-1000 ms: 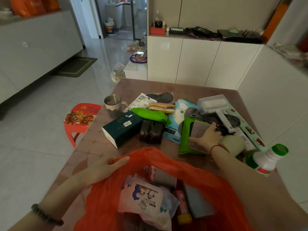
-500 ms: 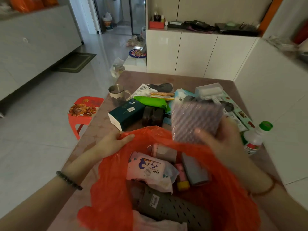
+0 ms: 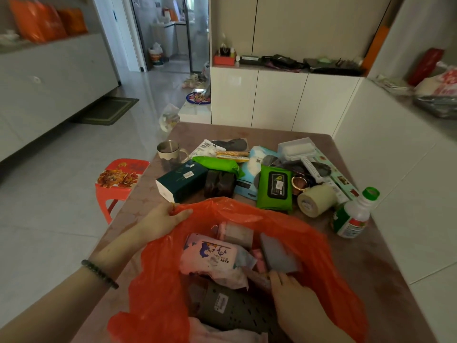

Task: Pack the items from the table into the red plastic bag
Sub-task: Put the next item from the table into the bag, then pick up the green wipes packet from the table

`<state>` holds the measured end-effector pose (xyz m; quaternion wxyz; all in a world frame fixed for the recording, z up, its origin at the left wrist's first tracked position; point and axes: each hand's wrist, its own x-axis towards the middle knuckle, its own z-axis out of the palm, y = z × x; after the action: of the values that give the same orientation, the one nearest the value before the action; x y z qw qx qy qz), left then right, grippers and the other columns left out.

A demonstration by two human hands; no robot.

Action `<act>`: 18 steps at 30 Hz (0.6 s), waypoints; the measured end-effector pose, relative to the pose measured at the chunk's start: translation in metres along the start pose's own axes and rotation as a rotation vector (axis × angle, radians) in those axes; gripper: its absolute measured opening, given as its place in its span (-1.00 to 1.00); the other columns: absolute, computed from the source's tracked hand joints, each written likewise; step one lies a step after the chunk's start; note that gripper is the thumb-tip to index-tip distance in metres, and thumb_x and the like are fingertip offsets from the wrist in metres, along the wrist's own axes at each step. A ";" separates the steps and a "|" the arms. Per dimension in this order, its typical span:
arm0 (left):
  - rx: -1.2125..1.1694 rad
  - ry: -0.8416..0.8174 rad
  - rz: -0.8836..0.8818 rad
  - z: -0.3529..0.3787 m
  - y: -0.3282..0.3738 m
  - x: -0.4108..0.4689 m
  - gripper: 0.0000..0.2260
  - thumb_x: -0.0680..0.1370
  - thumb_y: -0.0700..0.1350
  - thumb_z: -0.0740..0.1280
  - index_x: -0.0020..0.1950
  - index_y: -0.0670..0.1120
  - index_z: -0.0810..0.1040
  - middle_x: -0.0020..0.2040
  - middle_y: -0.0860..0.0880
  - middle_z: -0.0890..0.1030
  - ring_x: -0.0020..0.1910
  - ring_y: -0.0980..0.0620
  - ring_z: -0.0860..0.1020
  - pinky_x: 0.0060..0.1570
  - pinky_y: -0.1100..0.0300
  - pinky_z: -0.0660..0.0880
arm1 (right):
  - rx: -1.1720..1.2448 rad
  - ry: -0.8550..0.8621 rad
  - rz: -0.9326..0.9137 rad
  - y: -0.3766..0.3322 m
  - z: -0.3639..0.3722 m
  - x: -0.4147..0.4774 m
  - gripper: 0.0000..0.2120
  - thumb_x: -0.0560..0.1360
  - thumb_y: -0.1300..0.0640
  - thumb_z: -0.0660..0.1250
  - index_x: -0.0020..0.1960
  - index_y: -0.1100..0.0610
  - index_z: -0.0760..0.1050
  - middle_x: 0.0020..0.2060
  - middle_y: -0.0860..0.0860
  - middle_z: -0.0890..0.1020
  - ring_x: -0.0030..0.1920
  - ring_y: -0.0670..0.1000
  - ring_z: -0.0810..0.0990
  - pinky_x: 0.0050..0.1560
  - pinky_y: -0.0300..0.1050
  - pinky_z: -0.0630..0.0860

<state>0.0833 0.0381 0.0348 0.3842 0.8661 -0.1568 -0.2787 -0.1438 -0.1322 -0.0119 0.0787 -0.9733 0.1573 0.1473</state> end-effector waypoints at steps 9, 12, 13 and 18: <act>0.007 0.012 -0.003 -0.002 -0.001 0.009 -0.76 0.54 0.06 0.23 -0.02 -0.07 0.55 -0.10 -0.10 0.67 -0.14 -0.04 0.66 -0.03 0.11 0.60 | 0.406 -0.269 -0.145 0.019 -0.047 0.019 -0.62 0.52 -0.02 0.25 0.33 -0.07 0.34 0.27 -0.06 0.44 0.24 -0.09 0.46 0.27 -0.17 0.41; -0.006 -0.007 -0.021 -0.002 -0.003 0.012 -0.78 0.53 0.07 0.23 -0.06 -0.05 0.55 -0.09 -0.11 0.68 -0.14 -0.05 0.67 0.01 0.05 0.60 | 0.878 0.199 -0.140 0.029 -0.095 0.059 -0.80 0.51 0.09 0.30 0.12 -0.08 0.49 0.01 -0.15 0.59 0.00 -0.15 0.59 0.05 -0.28 0.55; -0.012 -0.010 -0.029 -0.001 -0.004 0.015 -0.74 0.53 0.08 0.23 -0.02 -0.08 0.56 -0.08 -0.12 0.68 -0.13 -0.06 0.67 0.03 0.02 0.60 | 0.955 0.325 -0.065 0.039 -0.103 0.083 -0.77 0.50 0.10 0.32 0.16 -0.01 0.50 0.02 -0.10 0.60 0.02 -0.10 0.60 0.06 -0.21 0.55; -0.039 -0.005 -0.045 0.002 -0.007 0.023 -0.75 0.53 0.07 0.24 -0.02 -0.08 0.58 -0.11 -0.09 0.68 -0.14 -0.02 0.66 0.04 0.05 0.59 | 0.947 0.201 0.368 0.083 -0.095 0.200 -0.35 0.42 0.02 0.42 0.37 0.25 0.24 0.30 0.19 0.43 0.27 0.17 0.45 0.27 0.12 0.43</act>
<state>0.1014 0.0302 0.0203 0.3940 0.8611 -0.1328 -0.2926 0.0353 -0.2855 0.0066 0.4679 -0.7965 0.3823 -0.0231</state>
